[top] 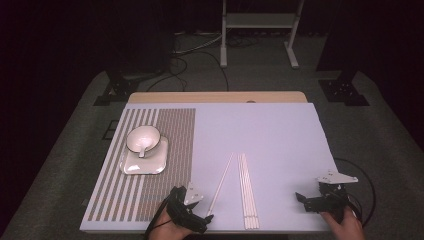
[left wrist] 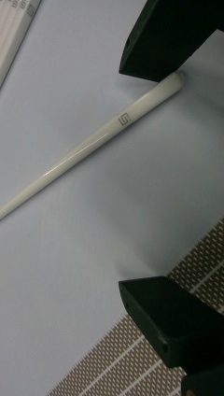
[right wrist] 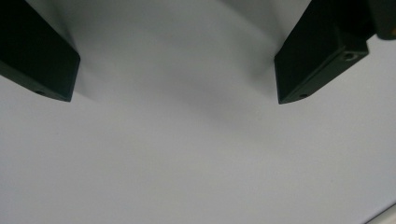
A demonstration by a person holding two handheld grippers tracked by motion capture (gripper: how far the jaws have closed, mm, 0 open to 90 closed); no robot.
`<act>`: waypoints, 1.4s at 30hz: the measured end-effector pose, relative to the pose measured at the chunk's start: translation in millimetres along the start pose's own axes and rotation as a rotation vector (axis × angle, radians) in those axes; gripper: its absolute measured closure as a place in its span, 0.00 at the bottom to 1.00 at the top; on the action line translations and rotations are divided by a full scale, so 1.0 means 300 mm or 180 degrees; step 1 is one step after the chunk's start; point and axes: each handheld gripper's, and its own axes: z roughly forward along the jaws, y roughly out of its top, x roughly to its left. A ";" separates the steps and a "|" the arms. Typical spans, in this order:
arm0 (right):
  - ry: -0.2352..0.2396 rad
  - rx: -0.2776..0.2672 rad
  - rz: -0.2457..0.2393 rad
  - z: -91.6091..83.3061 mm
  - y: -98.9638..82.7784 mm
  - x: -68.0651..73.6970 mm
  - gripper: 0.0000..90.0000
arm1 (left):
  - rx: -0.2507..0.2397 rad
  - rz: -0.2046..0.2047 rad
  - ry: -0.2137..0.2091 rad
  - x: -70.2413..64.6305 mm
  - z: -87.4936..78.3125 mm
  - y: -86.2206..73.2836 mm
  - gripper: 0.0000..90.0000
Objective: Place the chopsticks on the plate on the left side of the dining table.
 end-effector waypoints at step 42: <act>0.0001 0.0001 0.0000 0.000 0.000 0.000 0.00 | 0.0026 -0.0345 0.0326 0.164 -0.063 -0.069 0.00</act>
